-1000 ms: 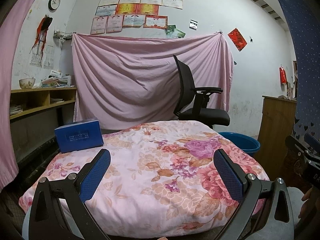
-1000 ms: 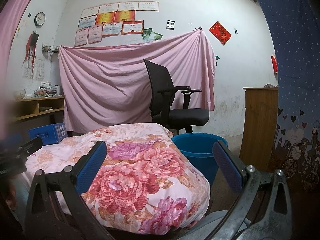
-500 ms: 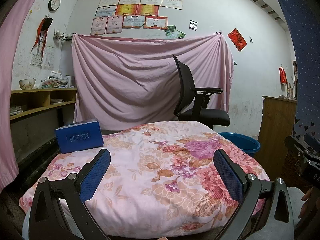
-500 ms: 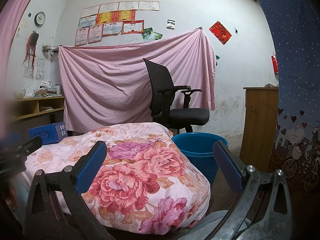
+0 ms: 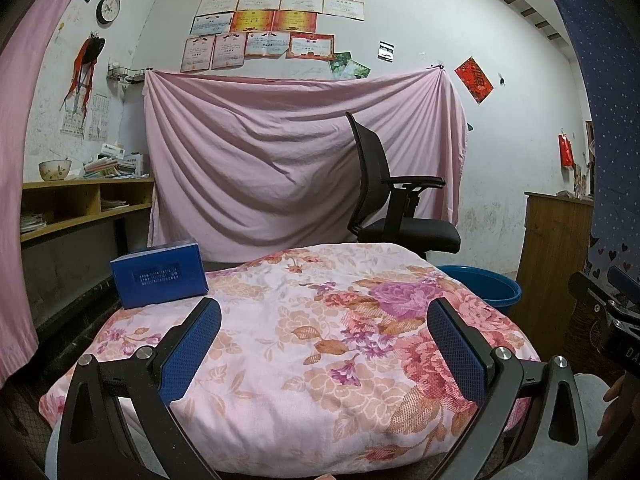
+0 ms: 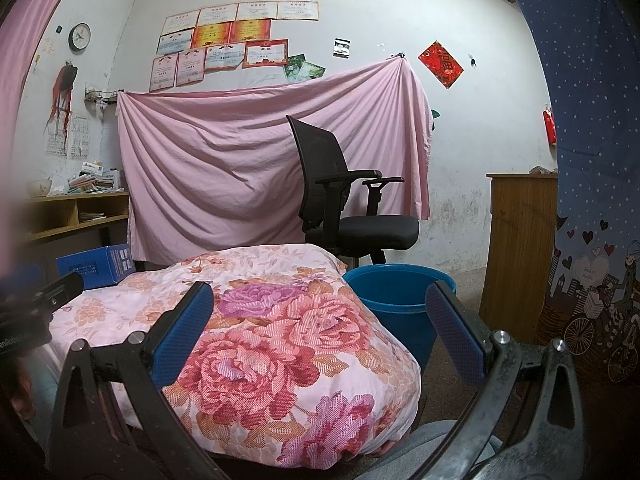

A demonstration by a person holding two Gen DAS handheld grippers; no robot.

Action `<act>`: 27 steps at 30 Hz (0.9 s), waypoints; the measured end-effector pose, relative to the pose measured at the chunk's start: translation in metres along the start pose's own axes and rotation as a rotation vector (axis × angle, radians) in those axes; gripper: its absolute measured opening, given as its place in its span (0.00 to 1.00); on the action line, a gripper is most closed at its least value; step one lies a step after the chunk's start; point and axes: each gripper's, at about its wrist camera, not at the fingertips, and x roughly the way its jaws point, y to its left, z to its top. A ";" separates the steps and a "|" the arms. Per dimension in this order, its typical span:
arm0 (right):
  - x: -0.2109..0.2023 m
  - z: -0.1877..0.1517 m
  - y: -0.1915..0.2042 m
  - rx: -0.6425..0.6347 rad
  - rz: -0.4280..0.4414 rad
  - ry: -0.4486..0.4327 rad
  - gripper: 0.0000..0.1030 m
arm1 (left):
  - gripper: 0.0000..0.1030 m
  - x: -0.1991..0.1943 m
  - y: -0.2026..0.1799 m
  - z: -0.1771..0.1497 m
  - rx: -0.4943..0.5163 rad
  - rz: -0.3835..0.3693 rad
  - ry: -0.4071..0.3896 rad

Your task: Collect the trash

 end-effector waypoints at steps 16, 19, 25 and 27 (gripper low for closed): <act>0.000 -0.001 0.001 -0.002 0.000 0.001 1.00 | 0.98 0.000 0.001 0.000 0.001 0.000 -0.003; 0.000 -0.001 0.000 -0.002 0.000 0.002 1.00 | 0.98 0.000 0.000 0.000 0.001 0.000 -0.002; 0.001 -0.003 0.000 -0.003 0.000 -0.002 1.00 | 0.98 0.000 0.000 -0.001 0.001 0.000 -0.003; 0.000 -0.004 0.000 -0.003 0.000 0.000 1.00 | 0.98 0.000 0.000 -0.001 0.002 0.001 -0.004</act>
